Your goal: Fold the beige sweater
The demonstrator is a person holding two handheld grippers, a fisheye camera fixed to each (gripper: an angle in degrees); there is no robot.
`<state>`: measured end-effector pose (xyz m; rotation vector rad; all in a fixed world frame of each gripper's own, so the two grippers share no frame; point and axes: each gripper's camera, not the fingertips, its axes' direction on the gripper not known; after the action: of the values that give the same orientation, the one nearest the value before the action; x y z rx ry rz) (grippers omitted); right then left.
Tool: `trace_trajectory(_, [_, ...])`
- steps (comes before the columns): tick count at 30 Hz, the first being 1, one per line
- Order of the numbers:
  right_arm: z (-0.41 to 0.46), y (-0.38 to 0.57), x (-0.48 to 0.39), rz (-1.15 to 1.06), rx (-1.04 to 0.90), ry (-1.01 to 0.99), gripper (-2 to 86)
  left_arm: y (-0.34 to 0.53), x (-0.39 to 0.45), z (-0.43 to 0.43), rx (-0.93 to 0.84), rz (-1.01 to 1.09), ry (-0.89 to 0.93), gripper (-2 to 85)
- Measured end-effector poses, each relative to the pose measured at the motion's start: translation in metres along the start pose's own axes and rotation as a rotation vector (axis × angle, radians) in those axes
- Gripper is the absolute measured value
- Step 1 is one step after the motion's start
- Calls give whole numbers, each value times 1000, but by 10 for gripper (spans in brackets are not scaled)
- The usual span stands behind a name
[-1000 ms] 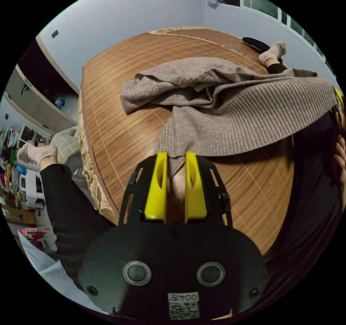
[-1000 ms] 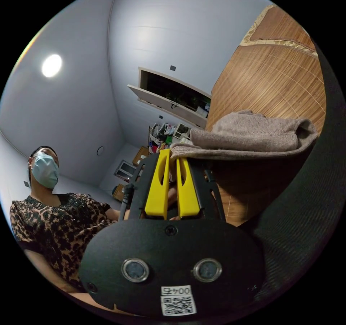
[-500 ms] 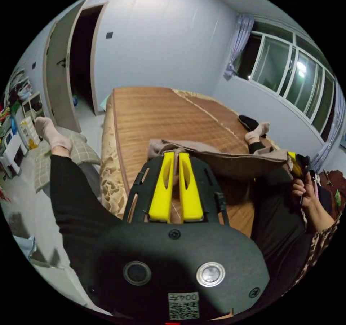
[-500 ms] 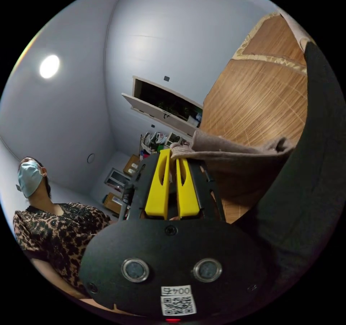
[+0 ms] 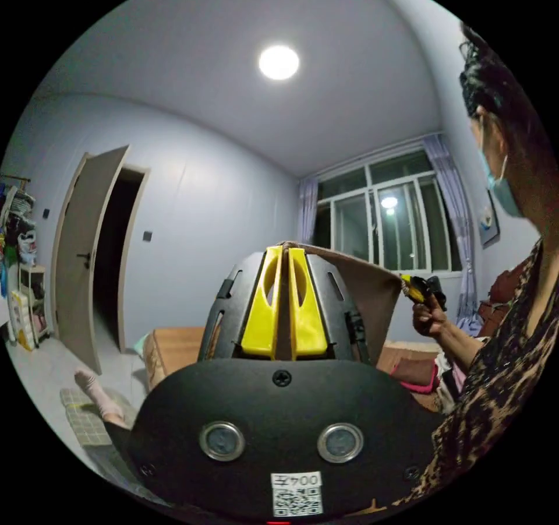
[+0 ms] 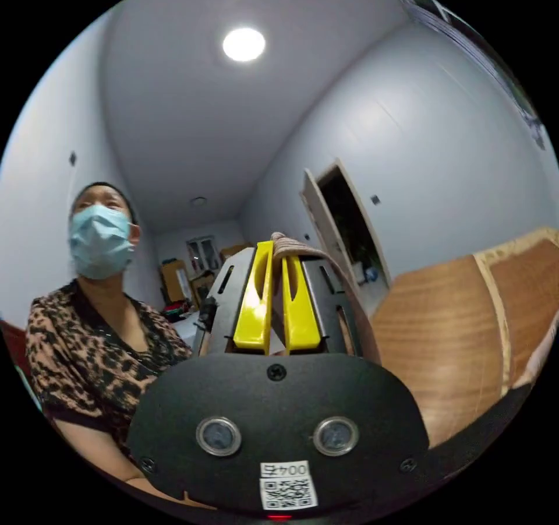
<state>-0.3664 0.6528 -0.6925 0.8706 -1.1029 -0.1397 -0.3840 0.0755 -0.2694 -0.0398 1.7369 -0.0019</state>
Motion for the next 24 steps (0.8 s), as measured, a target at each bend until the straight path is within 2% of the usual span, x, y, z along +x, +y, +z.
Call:
trace_trajectory(2, [-5, -25, -45, -120, 73, -136, 10, -32, -12, -31, 124, -22, 155, 13])
trace_trajectory(4, [-7, -38, -70, -184, 105, -174, 10, -48, -19, -48, 175, 3, 200, 14])
trace_trajectory(6, [-7, -45, -80, -194, 132, -173, 10, -55, -33, -53, 177, -21, 211, 14])
trace_trajectory(9, [2, -41, -63, -118, 139, -172, 11, -44, -70, -36, 82, -137, 255, 14])
trace_trajectory(12, [26, -24, -15, 65, 78, -96, 14, -1, -117, 9, -146, -325, 231, 13])
trace_trajectory(14, [49, -4, 40, 248, 6, 26, 17, 54, -161, 48, -315, -512, 201, 13])
trace_trajectory(17, [79, 17, 126, 518, -92, 129, 20, 119, -216, 87, -438, -676, 109, 13])
trace_trajectory(20, [118, -7, 203, 659, -175, 173, 24, 126, -265, 135, -462, -665, 14, 13])
trace_trajectory(24, [181, -124, 222, 510, -201, 245, 25, 37, -303, 211, -381, -500, -18, 12])
